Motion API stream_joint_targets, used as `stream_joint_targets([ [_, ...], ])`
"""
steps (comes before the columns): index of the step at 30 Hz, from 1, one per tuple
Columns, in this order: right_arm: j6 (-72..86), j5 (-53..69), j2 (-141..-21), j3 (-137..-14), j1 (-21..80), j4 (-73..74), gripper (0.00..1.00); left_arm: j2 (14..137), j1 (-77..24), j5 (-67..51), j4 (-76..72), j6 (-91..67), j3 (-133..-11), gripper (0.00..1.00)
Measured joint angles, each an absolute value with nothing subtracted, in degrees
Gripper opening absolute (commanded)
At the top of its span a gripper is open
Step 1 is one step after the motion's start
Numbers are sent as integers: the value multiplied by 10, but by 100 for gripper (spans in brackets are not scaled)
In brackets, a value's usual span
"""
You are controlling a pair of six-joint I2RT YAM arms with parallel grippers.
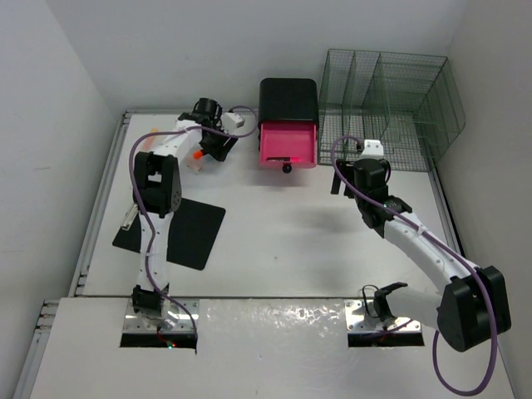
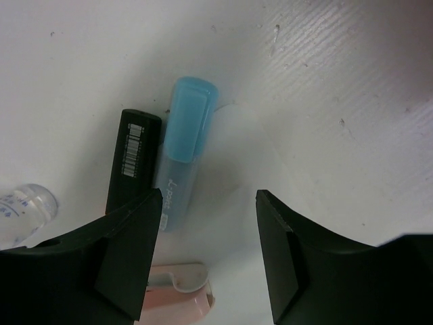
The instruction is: Organize the desk
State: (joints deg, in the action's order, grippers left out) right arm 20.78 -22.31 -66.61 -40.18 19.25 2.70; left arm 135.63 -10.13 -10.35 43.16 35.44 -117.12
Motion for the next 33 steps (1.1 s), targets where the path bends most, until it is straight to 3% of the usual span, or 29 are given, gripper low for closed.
stream_joint_targets([
  [17, 199, -223, -666, -402, 192, 36, 87, 1385, -88, -88, 401, 340, -1173, 55],
  [20, 199, -223, -666, -402, 192, 36, 87, 1391, -86, -89, 403, 335, -1183, 46],
  [24, 199, -223, -666, -402, 192, 37, 87, 1399, -85, -100, 418, 327, -1197, 19],
  [26, 199, -223, -666, -402, 192, 37, 87, 1399, -85, -103, 426, 323, -1199, 12],
  [27, 199, -224, -666, -402, 192, 37, 87, 1399, -85, -106, 431, 321, -1201, 2],
  [33, 199, -225, -666, -402, 192, 37, 88, 1391, -85, -128, 465, 296, -1208, 0],
])
